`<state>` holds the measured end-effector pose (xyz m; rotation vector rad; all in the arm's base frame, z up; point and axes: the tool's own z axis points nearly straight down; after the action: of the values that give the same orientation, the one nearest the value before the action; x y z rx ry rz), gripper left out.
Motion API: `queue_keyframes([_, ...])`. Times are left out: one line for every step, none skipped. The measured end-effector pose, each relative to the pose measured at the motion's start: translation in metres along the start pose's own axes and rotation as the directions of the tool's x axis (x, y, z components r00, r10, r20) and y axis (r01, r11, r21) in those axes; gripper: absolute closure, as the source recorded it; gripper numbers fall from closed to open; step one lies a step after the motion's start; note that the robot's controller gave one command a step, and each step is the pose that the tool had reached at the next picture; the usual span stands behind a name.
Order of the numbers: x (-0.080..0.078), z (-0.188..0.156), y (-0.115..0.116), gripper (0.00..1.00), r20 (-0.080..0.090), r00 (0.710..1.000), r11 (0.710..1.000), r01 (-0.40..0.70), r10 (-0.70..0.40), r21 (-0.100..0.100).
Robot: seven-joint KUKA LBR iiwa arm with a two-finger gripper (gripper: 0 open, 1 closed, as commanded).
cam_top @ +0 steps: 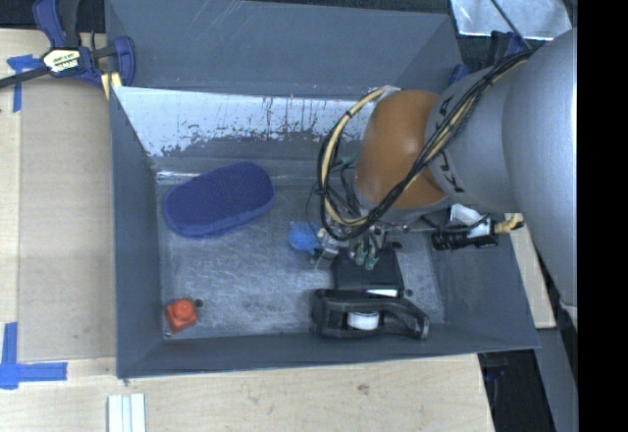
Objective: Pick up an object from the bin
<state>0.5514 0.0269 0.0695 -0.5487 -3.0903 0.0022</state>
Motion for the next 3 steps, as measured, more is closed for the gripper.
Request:
queue_keyframes([-0.001, -0.004, 0.0, 1.0, 0.004, 1.0, 1.0, 0.002, -0.002, -0.001])
queue_keyframes([-0.002, -0.015, 0.0, 1.0, 0.008, 1.0, 1.0, 0.005, -0.004, -0.003])
queue_keyframes([-0.003, -0.032, 0.0, 1.0, 0.008, 1.0, 1.0, 0.007, -0.007, -0.003])
